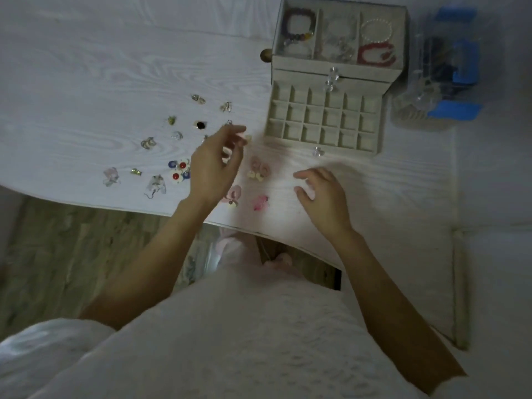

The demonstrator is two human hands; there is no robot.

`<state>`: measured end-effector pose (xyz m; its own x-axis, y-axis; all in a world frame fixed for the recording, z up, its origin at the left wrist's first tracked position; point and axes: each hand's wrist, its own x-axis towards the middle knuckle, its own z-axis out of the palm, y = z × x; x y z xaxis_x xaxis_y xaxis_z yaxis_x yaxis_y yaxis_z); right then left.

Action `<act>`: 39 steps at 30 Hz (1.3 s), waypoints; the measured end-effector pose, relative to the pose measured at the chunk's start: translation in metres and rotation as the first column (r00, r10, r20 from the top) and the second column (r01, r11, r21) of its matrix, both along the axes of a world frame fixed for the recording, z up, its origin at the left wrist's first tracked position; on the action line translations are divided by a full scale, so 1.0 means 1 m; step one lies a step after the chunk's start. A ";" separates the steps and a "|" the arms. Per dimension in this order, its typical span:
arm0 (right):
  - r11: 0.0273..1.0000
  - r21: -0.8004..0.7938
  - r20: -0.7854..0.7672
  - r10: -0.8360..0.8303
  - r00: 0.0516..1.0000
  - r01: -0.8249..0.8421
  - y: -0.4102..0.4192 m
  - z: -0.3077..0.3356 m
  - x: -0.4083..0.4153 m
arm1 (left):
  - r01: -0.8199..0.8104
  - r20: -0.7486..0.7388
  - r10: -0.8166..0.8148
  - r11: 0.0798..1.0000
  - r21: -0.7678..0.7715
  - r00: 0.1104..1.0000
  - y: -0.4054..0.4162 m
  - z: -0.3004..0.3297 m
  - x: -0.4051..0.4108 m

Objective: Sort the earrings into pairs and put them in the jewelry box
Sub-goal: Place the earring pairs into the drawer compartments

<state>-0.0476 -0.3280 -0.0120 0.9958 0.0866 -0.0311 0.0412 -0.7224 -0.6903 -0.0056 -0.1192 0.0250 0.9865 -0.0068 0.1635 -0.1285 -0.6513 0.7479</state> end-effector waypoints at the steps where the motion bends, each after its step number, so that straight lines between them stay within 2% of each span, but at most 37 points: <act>1: 0.996 -0.020 -0.048 0.082 0.996 -0.083 0.010 -0.002 -0.003 | 0.052 -0.017 -0.050 0.992 0.114 0.999 0.006 -0.004 -0.014; 3: 0.971 -0.091 -0.124 0.207 0.970 -0.219 0.030 -0.011 -0.011 | 0.124 -0.076 -0.105 0.939 0.321 0.992 0.016 -0.018 -0.040; 5: 0.964 -0.117 -0.168 0.217 0.962 -0.238 0.045 -0.018 -0.016 | 0.183 -0.171 -0.119 0.882 0.434 0.978 0.017 -0.034 -0.057; 11: 0.950 -0.248 -0.099 0.169 0.981 -0.189 0.061 -0.022 -0.013 | 0.290 -0.249 -0.176 0.776 0.559 0.952 -0.004 -0.055 -0.056; 15: 0.974 -0.183 -0.115 0.110 0.987 -0.130 0.060 -0.023 -0.010 | 0.226 -0.175 -0.157 0.827 0.514 0.972 -0.011 -0.050 -0.053; 18: 0.981 -0.171 -0.115 0.073 0.991 -0.092 0.060 -0.025 -0.012 | 0.271 -0.082 -0.265 0.832 0.484 0.961 -0.015 -0.051 -0.051; 20: 0.983 -0.168 -0.090 0.054 0.995 -0.068 0.057 -0.028 -0.013 | 0.288 -0.145 -0.249 0.858 0.425 0.958 -0.019 -0.056 -0.049; 22: 0.993 -0.111 -0.084 0.025 0.996 -0.034 0.051 -0.029 -0.013 | 0.271 -0.237 -0.203 0.913 0.306 0.950 -0.022 -0.061 -0.051; 25: 0.994 0.099 -0.143 -0.019 0.990 0.034 0.040 -0.021 -0.006 | 0.290 -0.248 -0.258 0.951 0.103 0.934 -0.024 -0.058 -0.043; 28: 0.933 0.324 -0.193 -0.099 0.976 0.159 0.030 -0.005 0.016 | 0.257 -0.252 -0.285 0.956 -0.139 0.925 -0.026 -0.046 -0.016; 32: 0.894 0.362 -0.179 -0.212 0.961 0.265 0.022 0.006 0.062 | 0.112 -0.224 -0.186 0.945 -0.308 0.957 -0.031 -0.032 0.029; 34: 0.893 0.346 -0.169 -0.243 0.955 0.288 0.021 0.005 0.085 | 0.059 -0.233 -0.124 0.962 -0.267 0.965 -0.032 -0.033 0.052; 39: 0.907 0.293 -0.182 -0.256 0.949 0.301 0.033 0.002 0.121 | 0.126 -0.235 -0.105 0.989 0.074 0.966 -0.036 -0.051 0.084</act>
<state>0.0732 -0.2949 -0.0104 0.9685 -0.1665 -0.1851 -0.2407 -0.4363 -0.8670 0.0786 -0.1551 -0.0263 0.9892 -0.1271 -0.0734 -0.0383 -0.7066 0.7066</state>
